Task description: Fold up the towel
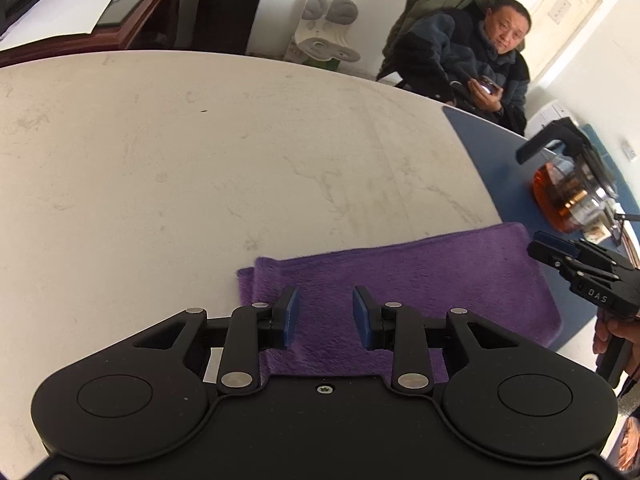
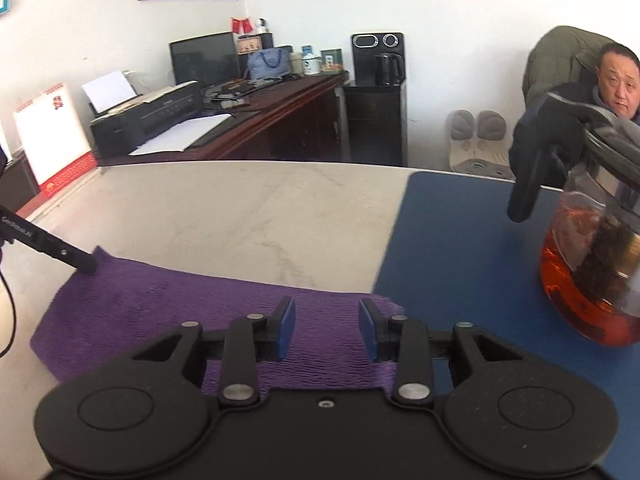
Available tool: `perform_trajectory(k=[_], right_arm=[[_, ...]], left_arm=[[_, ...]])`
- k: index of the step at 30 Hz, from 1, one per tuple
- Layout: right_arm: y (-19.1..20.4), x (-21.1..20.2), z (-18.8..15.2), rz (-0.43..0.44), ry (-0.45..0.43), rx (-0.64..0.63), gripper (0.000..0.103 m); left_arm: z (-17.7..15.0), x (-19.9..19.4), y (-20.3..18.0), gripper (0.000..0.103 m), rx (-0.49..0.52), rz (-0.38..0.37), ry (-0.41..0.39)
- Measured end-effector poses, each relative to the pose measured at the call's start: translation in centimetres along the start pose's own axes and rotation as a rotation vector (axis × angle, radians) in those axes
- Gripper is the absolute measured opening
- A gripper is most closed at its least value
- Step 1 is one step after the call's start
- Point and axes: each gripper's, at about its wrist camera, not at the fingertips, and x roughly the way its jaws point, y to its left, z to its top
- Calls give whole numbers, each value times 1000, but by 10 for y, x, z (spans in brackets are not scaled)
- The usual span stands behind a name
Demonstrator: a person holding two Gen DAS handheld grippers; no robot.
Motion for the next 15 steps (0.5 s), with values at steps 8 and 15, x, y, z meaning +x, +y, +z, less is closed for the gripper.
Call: perform_trajectory(k=[8,15], right_arm=[[48,-18,-39,99,81,-84,33],[9,-56,-60,-44,67,9,33]], left_arm=[[-62,0,-18,31,32,-39,56],[-70,-20,4,31,-8,35,24]])
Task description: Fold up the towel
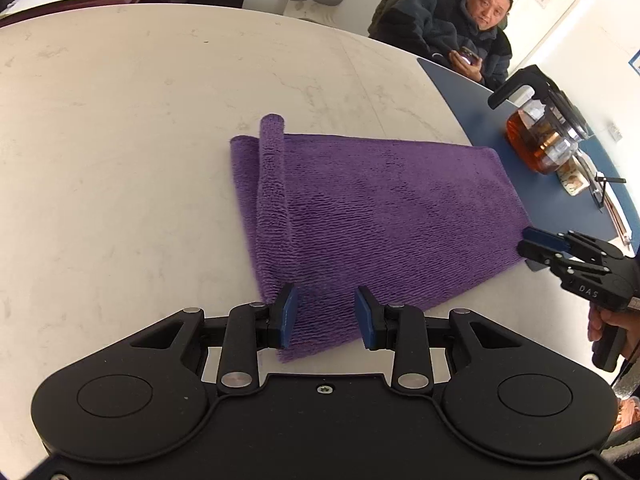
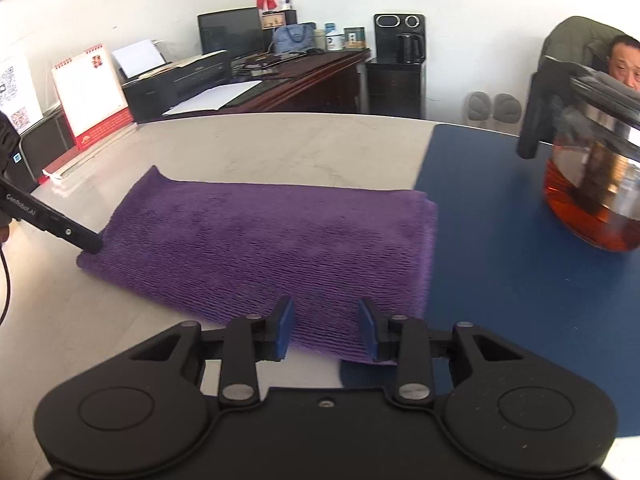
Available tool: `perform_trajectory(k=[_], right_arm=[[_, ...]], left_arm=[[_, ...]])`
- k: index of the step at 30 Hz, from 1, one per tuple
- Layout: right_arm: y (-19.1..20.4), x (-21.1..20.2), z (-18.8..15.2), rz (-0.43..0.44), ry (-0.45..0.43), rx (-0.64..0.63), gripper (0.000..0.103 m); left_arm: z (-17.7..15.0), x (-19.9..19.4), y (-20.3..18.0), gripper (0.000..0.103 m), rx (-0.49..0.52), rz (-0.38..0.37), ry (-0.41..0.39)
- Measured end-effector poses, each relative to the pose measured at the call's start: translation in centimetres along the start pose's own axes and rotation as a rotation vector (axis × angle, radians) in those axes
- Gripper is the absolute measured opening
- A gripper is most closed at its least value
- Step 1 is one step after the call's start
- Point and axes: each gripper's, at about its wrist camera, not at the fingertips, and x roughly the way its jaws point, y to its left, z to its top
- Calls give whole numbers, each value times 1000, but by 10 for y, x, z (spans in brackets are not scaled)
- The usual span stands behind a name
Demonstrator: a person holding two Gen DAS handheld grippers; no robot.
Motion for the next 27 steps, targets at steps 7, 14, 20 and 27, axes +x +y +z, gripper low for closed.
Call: perform_trajectory(k=[7,14,20,27], right_arm=[[-33,-32,-10,-35,-39,213,40],[-42,-20,-23,40,-10,337,40],[-48,-9,-25,88,10,403,40],[-40,-2,-21,91,43,512,40]], left_arm=[[-2,-21,-25,35,67,118,-30],[-6,-18,-63,35,132,181,-40],[-6,-8,-98,35,222,200,-46],[-8,-5,-85,35,220,155,-41]])
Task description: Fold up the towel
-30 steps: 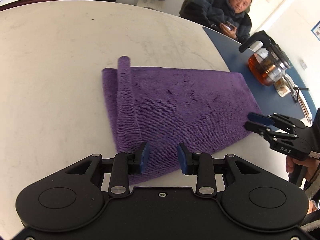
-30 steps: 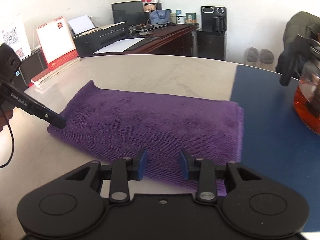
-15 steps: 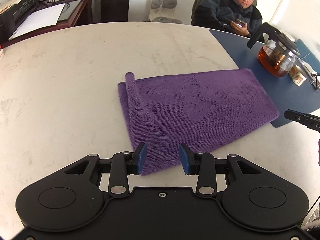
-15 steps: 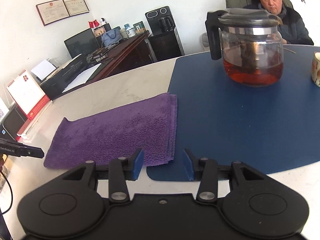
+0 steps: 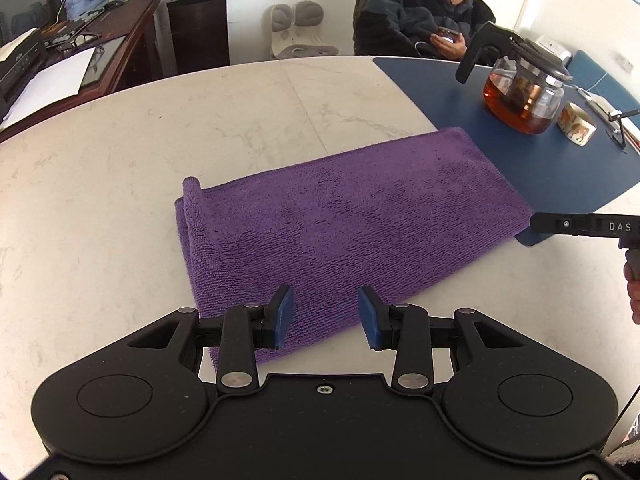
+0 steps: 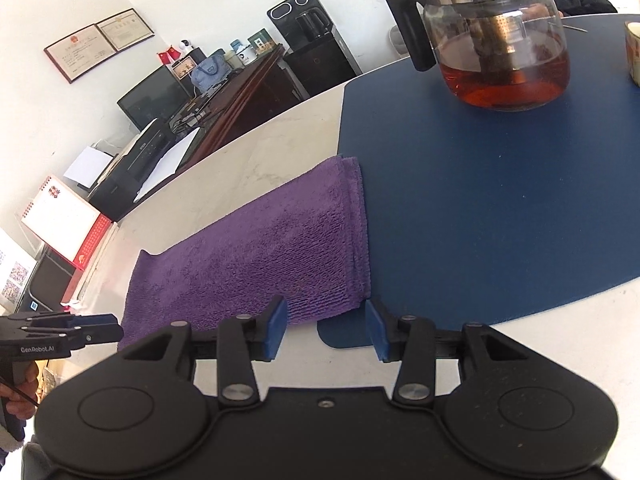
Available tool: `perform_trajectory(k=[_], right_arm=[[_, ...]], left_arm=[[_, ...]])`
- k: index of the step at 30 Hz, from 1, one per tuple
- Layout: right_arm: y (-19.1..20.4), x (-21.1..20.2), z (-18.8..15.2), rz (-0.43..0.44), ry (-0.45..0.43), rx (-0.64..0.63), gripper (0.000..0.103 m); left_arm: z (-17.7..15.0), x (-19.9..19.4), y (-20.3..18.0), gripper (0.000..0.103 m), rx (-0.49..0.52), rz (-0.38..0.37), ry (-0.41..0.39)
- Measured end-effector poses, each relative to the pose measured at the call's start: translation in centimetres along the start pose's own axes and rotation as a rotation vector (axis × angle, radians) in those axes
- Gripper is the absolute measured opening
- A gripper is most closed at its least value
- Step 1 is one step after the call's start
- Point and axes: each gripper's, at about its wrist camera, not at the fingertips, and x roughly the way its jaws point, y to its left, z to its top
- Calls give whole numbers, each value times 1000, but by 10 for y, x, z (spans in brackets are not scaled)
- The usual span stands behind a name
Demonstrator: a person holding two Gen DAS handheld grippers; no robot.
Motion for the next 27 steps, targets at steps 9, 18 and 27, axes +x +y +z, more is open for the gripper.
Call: perform_trajectory(k=[9,18,27], right_arm=[[16,11,-10,-47,-25,262,40],[25,26,-10,-114,-78,285,35],[11,28,-7,-91,-82,344,27]], left_arm=[[14,17,15,35,72,-126,-1],[59,48,-21,35,264,-262,-21],[160,115,-64,40,438,-399,-32]])
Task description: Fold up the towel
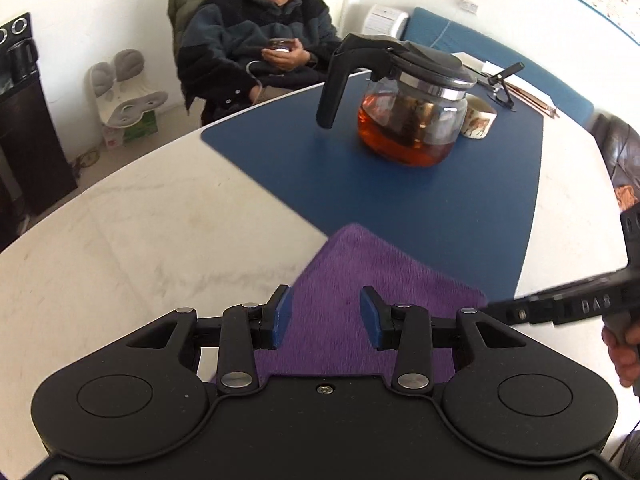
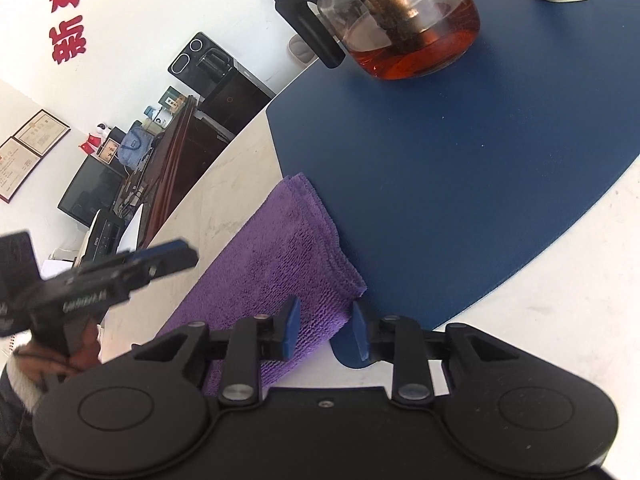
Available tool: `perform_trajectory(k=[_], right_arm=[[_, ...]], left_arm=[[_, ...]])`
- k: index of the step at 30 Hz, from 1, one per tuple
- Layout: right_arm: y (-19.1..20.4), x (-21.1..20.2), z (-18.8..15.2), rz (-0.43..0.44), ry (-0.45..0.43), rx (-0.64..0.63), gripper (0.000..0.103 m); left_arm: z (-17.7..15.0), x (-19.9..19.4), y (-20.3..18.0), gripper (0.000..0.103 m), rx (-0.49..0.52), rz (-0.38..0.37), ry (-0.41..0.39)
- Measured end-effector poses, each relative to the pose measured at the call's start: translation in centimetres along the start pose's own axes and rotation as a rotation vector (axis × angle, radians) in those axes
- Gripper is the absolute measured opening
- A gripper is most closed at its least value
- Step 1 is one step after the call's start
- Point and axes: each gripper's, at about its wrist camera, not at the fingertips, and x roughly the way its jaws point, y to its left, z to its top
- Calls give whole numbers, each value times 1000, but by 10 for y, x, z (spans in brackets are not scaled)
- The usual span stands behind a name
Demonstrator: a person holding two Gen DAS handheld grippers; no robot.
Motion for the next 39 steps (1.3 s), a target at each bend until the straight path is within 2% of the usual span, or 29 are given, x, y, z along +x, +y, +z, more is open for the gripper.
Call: perform_trajectory(k=[4,7,14,17,24,31,36,39], right_arm=[[0,2,2,6,7,-4,27],[-1,3,3,10,12,-12,27],[-3,2,4,8,21,-48,27],[-2,1,5,5,26,-60,27],[1,-6,2,-7,23,-90,27],[4,-7,2,-13,15,-117,27],[5,-7,3,-15,14,-127,27],[4,-8,4,-14,13,-129,27]], left_arm=[[26,39,6,46,27,-117,50],[32,58,5,46,62,-169,97],[39,78,8,48,119,-199,142],[41,79,7,53,144,-219,146],[42,84,-5,54,228,-225,155],[41,84,-5,54,230,-238,150],[42,84,-5,51,245,-248,149],[42,84,-1,42,235,-252,147]])
